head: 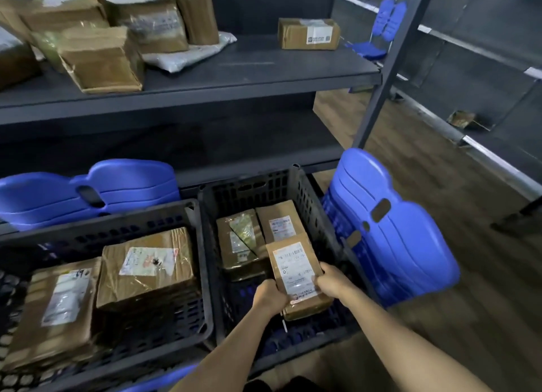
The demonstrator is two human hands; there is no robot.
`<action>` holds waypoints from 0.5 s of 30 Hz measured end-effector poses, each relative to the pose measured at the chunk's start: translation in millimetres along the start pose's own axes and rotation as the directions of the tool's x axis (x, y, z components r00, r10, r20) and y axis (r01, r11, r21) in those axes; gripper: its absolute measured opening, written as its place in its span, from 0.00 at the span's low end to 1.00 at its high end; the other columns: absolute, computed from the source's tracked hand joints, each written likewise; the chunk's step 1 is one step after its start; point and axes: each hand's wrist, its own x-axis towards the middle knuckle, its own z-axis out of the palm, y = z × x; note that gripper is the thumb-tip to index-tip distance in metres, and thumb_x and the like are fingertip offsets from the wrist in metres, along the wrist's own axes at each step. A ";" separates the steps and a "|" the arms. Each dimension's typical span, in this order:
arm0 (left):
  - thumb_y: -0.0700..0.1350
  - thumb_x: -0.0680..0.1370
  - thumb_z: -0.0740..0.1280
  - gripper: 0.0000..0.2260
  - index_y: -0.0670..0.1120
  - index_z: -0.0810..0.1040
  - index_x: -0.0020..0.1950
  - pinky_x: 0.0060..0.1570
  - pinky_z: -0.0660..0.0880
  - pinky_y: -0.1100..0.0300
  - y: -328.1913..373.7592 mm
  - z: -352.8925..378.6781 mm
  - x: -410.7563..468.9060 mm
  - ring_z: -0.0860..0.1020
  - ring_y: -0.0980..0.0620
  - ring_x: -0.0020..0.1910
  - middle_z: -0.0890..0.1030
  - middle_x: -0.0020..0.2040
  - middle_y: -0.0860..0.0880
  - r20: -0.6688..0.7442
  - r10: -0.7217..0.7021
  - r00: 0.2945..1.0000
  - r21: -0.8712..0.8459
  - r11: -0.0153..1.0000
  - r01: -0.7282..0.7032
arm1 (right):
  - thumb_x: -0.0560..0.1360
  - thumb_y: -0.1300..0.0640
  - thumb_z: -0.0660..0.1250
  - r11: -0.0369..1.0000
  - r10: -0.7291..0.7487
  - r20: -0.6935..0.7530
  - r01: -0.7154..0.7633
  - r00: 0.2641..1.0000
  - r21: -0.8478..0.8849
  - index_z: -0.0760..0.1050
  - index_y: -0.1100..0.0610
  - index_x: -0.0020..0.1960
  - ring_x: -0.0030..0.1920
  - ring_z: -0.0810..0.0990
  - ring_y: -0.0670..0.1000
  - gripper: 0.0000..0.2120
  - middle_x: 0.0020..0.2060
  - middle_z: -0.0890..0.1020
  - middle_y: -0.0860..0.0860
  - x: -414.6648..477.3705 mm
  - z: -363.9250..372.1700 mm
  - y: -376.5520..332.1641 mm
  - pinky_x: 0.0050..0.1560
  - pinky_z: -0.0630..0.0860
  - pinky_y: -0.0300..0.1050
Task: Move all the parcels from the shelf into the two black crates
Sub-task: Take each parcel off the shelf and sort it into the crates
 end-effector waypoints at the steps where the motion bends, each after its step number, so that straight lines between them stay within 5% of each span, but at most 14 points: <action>1: 0.47 0.73 0.70 0.14 0.40 0.80 0.54 0.46 0.74 0.59 -2.4 5.9 3.8 0.80 0.48 0.53 0.82 0.55 0.45 0.005 -0.001 1.000 -0.010 1.000 0.001 | 0.78 0.59 0.60 1.000 0.008 0.003 -0.008 1.000 -0.025 0.72 0.53 0.65 0.57 0.78 0.51 0.16 0.59 0.80 0.51 6.4 2.0 5.6 0.57 0.75 0.46; 8: 0.48 0.75 0.68 0.14 0.41 0.81 0.56 0.46 0.73 0.62 -16.1 40.3 31.8 0.80 0.49 0.55 0.83 0.55 0.45 0.047 -0.026 0.999 -0.059 0.998 0.028 | 0.79 0.60 0.58 0.979 0.038 -0.012 -0.040 0.999 -0.198 0.64 0.57 0.73 0.67 0.72 0.55 0.22 0.69 0.72 0.55 50.7 17.3 36.8 0.66 0.70 0.47; 15: 0.50 0.75 0.70 0.16 0.43 0.81 0.59 0.49 0.71 0.67 -21.2 68.2 61.6 0.79 0.51 0.57 0.82 0.58 0.47 0.074 -0.001 0.997 -0.115 0.993 0.010 | 0.78 0.63 0.58 0.942 0.039 -0.056 -0.055 0.998 -0.330 0.64 0.58 0.72 0.65 0.74 0.56 0.22 0.67 0.73 0.57 89.6 20.6 56.7 0.62 0.72 0.45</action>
